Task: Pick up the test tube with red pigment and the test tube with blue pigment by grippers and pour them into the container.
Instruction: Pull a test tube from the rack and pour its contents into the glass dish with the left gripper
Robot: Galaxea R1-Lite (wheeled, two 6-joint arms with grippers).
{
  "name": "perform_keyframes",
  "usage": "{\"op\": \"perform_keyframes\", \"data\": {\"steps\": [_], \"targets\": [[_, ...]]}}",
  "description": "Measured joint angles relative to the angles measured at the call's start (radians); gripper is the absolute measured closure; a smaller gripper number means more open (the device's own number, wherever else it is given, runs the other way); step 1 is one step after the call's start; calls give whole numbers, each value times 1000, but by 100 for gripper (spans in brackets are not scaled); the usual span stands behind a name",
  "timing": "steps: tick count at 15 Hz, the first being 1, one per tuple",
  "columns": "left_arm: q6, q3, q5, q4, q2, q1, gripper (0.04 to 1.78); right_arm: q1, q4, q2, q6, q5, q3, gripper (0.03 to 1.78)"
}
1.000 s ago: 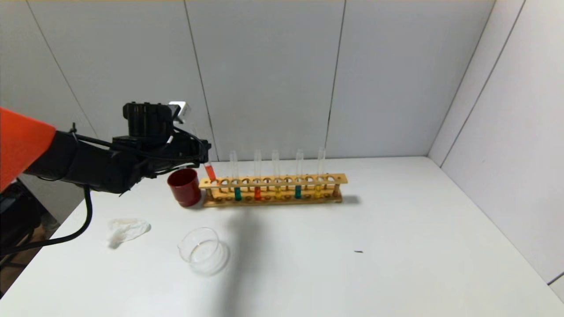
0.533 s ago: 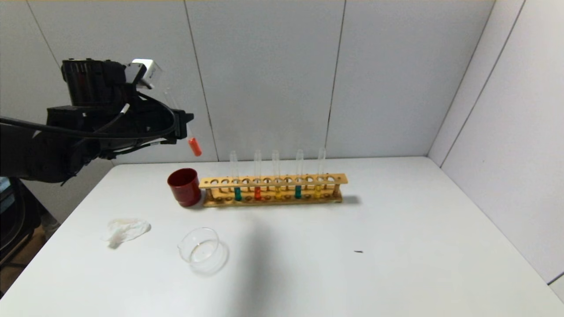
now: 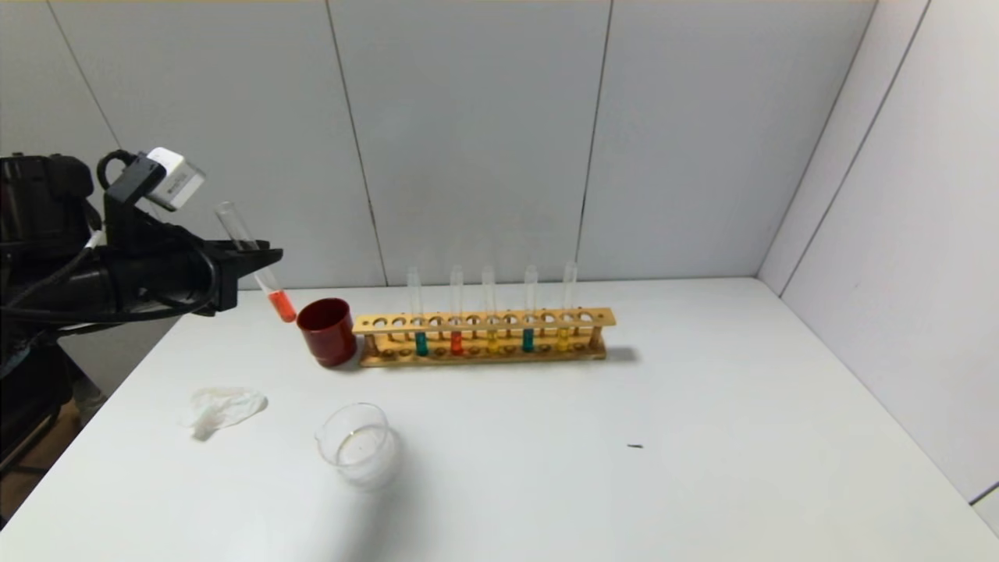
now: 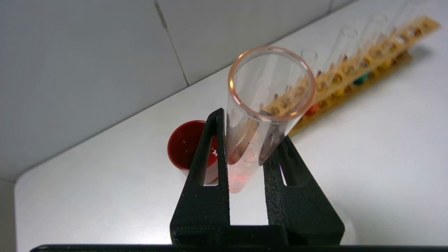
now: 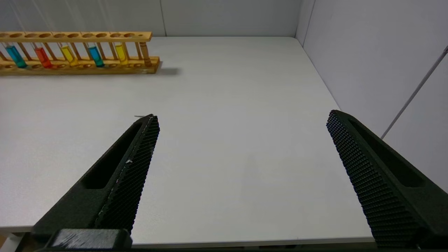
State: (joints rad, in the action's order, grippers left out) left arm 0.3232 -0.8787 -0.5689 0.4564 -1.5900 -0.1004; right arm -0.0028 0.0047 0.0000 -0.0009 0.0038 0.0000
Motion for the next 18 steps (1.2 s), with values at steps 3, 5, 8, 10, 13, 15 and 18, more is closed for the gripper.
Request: {"op": "perform_keyframes", "data": {"steps": [3, 5, 8, 10, 13, 15, 18], "targets": [[249, 15, -155, -31, 1, -69, 150, 0, 0, 0, 0, 0, 0, 6], [357, 10, -180, -37, 0, -82, 150, -1, 0, 0, 0, 0, 0, 6], [440, 14, -173, -69, -3, -73, 150, 0, 0, 0, 0, 0, 0, 6], [468, 19, -171, -80, -8, -48, 150, 0, 0, 0, 0, 0, 0, 6], [558, 21, -153, -72, -29, -3, 150, -1, 0, 0, 0, 0, 0, 6], [664, 22, -141, -70, -51, 9, 150, -1, 0, 0, 0, 0, 0, 6], [819, 34, -93, -62, -89, 12, 150, 0, 0, 0, 0, 0, 0, 6]]}}
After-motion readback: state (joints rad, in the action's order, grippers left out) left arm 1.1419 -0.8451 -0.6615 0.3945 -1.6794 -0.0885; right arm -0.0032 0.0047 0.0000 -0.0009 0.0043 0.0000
